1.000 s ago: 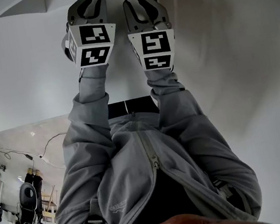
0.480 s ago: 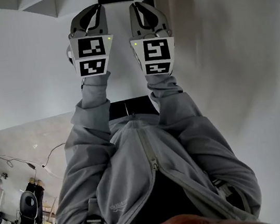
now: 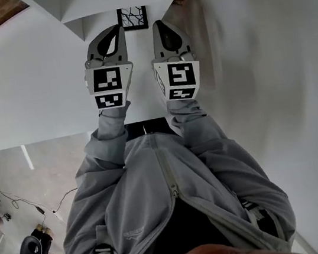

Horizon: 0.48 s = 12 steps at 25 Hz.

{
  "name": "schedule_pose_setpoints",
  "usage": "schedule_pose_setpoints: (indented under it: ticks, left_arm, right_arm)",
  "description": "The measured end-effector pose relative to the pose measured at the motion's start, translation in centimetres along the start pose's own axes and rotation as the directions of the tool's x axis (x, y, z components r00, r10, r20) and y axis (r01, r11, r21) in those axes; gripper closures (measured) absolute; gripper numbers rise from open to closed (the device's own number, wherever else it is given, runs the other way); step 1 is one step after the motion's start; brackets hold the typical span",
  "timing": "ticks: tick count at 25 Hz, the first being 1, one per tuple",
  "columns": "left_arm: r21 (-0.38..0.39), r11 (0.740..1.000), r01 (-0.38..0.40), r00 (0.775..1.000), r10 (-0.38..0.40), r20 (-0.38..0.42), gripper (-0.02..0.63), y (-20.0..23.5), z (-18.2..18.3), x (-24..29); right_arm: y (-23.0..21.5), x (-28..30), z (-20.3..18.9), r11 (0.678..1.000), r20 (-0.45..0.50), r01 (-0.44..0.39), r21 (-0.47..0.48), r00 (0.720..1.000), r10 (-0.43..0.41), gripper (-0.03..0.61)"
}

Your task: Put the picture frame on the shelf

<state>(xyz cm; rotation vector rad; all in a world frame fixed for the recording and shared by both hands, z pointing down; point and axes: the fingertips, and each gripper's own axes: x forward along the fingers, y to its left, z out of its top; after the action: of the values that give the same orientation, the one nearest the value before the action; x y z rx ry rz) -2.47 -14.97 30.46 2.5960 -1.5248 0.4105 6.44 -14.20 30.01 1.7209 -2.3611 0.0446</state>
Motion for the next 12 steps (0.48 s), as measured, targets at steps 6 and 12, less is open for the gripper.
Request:
schedule_pose_setpoints:
  ticks: [6,12]
  left_arm:
    - [0.009,1.0,-0.014,0.994,0.013,0.108,0.607,-1.7,5.6,-4.8]
    - [0.009,0.999,-0.031,0.983,0.029,0.182,0.607,-3.0,9.5,-8.3]
  right_arm:
    - [-0.7,-4.8,6.0,1.0,0.106,0.019,-0.025,0.994,-0.016,0.551]
    - [-0.9,-8.7,9.4,1.0,0.157,0.011,-0.028,0.988,-0.006,0.551]
